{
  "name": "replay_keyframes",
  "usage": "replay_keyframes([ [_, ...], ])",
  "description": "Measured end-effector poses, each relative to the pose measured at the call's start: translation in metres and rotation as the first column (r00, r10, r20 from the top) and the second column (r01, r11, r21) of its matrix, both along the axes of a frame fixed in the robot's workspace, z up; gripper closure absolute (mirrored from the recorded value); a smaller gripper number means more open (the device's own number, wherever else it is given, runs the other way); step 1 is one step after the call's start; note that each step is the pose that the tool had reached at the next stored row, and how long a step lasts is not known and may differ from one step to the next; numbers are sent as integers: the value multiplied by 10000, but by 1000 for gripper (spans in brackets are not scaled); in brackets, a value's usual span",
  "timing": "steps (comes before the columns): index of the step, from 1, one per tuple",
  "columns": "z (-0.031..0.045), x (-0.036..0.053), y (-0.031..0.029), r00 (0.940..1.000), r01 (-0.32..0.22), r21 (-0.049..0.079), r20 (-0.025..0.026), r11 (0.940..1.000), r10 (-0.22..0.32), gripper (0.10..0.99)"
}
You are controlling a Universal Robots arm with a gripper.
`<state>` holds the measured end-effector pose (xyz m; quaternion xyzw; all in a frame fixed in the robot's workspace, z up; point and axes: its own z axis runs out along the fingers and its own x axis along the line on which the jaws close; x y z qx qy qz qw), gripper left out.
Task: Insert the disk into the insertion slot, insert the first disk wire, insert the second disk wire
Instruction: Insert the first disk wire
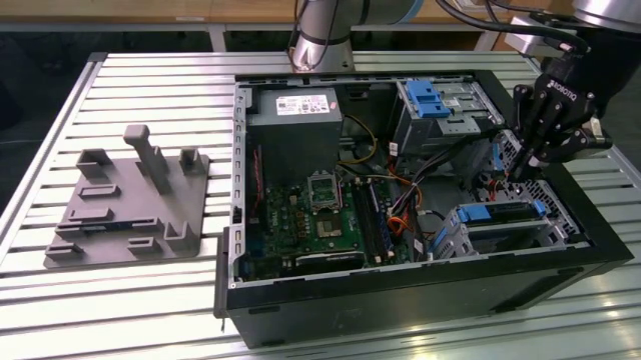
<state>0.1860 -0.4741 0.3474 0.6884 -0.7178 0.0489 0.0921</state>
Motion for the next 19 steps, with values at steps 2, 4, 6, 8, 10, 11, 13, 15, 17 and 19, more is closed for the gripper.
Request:
replay_keyframes([
  [2, -1, 4, 0, 10000, 0, 1, -1, 10000, 0, 922],
  [4, 1, 18, 0, 10000, 0, 0, -14, 10000, 0, 922],
  [6, 3, 23, 0, 10000, 0, -1, -19, 10000, 0, 922],
  [8, 3, 11, -10, 10000, 0, 99, 25, 10000, 0, 922],
  [10, 3, 2, -25, 10000, -1, 290, 75, 9996, -1, 922],
  [11, 4, 1, -33, 10000, -2, 390, 93, 9992, -1, 922],
  [13, 9, -1, -52, 9999, -3, 573, 112, 9984, -3, 922],
  [15, 18, -8, -92, 9999, -4, 698, 123, 9976, -5, 922],
  [17, 21, -17, -127, 9999, -4, 715, 130, 9974, -5, 922],
  [19, 27, -23, -158, 9999, -4, 763, 140, 9971, -6, 922],
])
